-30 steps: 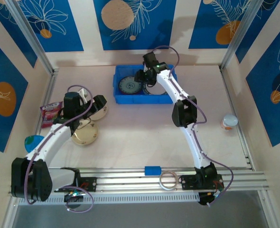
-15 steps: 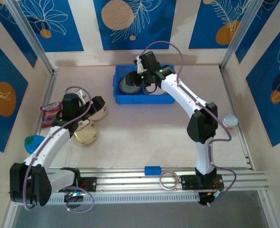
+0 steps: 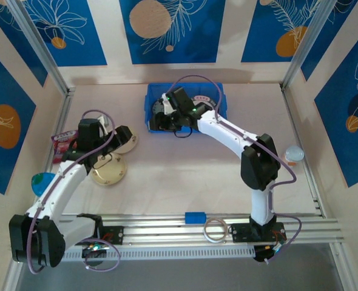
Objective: Place the plates into the plastic bin on the countertop
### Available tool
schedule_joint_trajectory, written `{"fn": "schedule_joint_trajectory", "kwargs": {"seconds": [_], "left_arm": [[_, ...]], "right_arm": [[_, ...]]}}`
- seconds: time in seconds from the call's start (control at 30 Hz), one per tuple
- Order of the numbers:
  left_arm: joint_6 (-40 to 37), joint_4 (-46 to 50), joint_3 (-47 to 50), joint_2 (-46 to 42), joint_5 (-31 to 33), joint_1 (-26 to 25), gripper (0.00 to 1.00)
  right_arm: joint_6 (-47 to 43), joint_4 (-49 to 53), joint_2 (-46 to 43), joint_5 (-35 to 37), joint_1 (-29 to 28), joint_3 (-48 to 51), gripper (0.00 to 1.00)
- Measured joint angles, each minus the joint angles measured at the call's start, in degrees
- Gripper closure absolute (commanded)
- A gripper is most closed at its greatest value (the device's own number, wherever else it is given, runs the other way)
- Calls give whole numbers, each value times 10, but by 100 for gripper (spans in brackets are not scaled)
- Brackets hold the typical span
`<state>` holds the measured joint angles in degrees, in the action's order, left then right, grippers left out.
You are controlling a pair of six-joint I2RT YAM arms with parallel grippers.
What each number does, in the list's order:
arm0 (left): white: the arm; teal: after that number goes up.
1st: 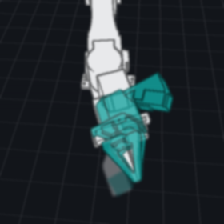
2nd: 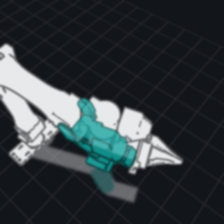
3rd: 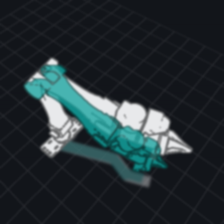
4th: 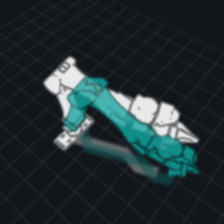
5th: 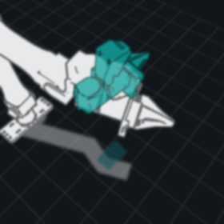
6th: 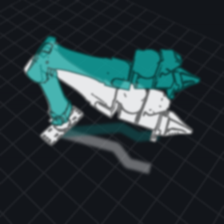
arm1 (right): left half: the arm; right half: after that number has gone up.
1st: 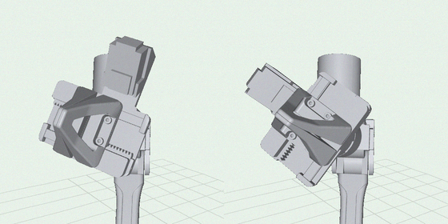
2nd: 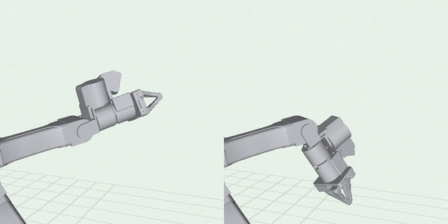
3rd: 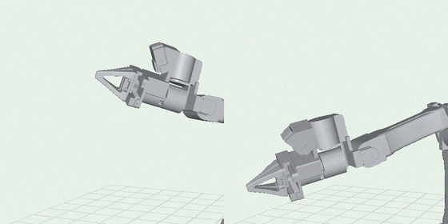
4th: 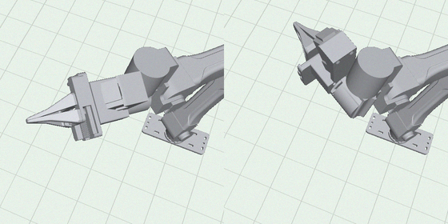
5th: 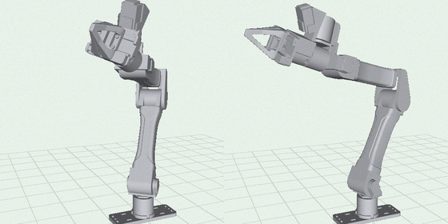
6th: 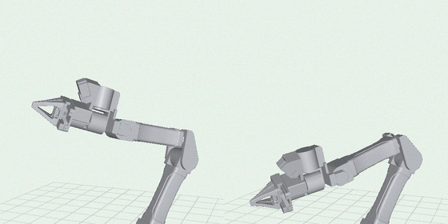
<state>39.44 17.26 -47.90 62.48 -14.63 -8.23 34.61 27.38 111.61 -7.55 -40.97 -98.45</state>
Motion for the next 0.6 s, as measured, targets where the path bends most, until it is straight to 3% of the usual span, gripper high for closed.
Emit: {"fn": "schedule_joint_trajectory", "kwargs": {"seconds": [0.2, 0.37, 0.47, 0.6], "left_arm": [[-5, 38, -24, -18, 2, 0, 23], [-10, 64, -33, -22, 7, 0, 22], [-10, 74, -32, -34, 9, 2, 21], [-10, 76, -30, -54, 7, 15, 21]], "right_arm": [[28, -35, 11, -41, -25, 1, 63], [46, -41, 47, -64, -32, 2, 79], [48, -32, 80, -75, -37, -10, 79], [48, -8, 131, -98, -47, -51, 70]]}}
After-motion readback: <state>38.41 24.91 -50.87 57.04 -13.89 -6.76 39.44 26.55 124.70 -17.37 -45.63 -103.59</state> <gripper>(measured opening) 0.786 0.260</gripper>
